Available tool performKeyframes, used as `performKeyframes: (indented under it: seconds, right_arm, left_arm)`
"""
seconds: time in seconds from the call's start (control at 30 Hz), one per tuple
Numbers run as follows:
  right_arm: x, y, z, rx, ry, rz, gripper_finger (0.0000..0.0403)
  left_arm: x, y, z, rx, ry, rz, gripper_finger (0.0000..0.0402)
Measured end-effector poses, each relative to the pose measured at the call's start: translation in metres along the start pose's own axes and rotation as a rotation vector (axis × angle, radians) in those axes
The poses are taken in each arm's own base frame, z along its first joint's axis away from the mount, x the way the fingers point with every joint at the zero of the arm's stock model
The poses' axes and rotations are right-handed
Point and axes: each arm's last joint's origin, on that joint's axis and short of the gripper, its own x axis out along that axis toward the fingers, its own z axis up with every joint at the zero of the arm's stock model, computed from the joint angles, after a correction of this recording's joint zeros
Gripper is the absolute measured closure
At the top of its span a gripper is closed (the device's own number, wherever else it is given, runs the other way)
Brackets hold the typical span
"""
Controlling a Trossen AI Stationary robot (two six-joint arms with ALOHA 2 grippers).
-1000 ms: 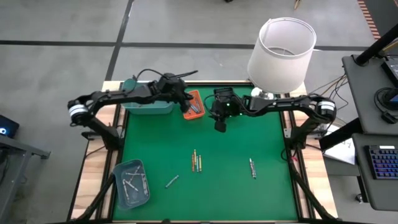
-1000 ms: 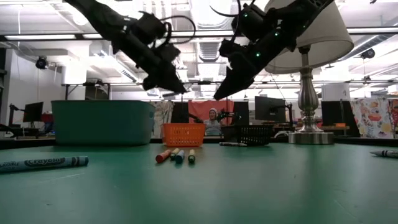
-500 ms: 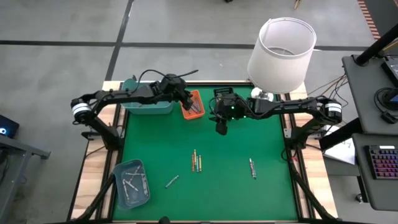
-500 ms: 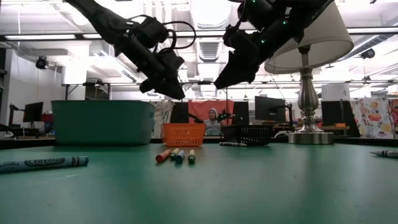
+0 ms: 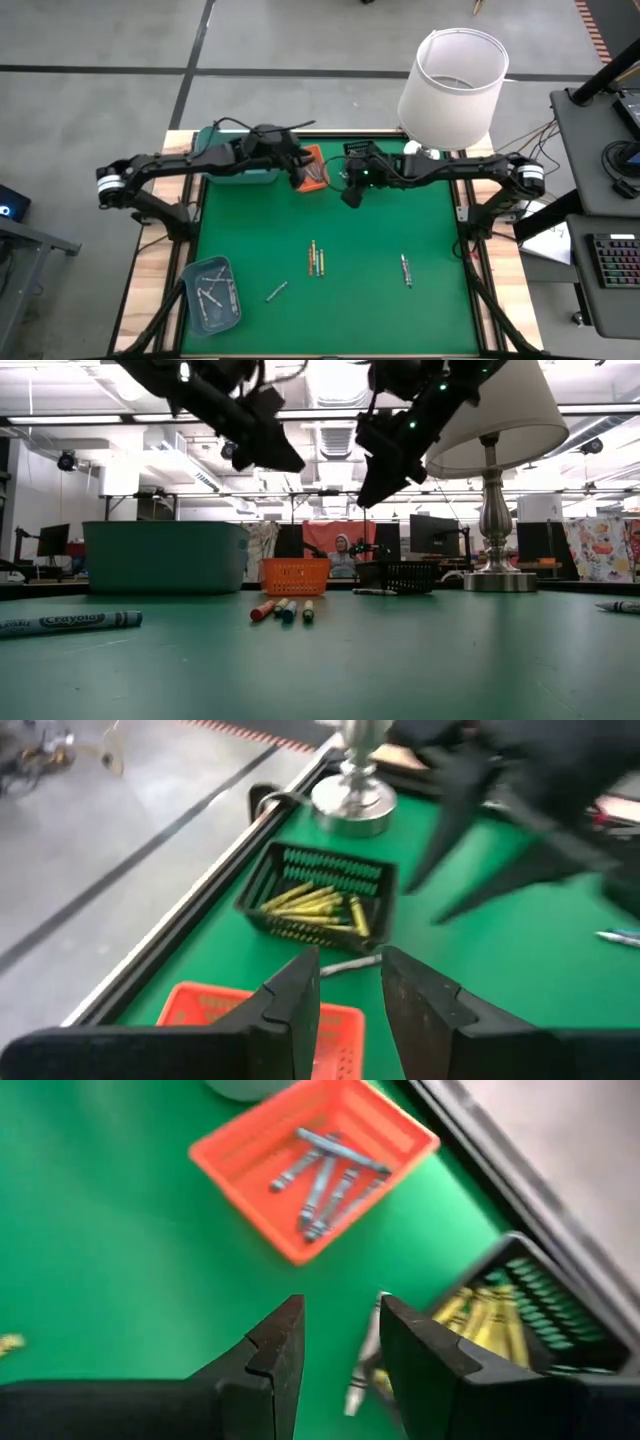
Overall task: Sort crayons
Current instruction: Put the white crayon into the blue bin
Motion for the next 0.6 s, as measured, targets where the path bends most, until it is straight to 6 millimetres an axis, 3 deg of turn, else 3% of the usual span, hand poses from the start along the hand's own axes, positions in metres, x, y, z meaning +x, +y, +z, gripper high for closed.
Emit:
performKeyframes:
  seconds: [0.27, 0.43, 0.6]
  right_arm:
    - [0.026, 0.002, 0.009, -0.208, 0.138, -0.181, 0.0282]
    - [0.044, 0.007, 0.002, -0.378, 0.213, -0.172, 0.0282]
    - [0.050, 0.009, -0.004, -0.398, 0.237, -0.181, 0.0286]
  left_arm:
    - [-0.040, -0.014, 0.001, 0.048, -0.103, -0.049, 0.0310]
    - [-0.061, -0.015, -0.009, 0.025, -0.168, -0.061, 0.0310]
    - [-0.072, -0.013, -0.017, -0.001, -0.251, -0.067, 0.0310]
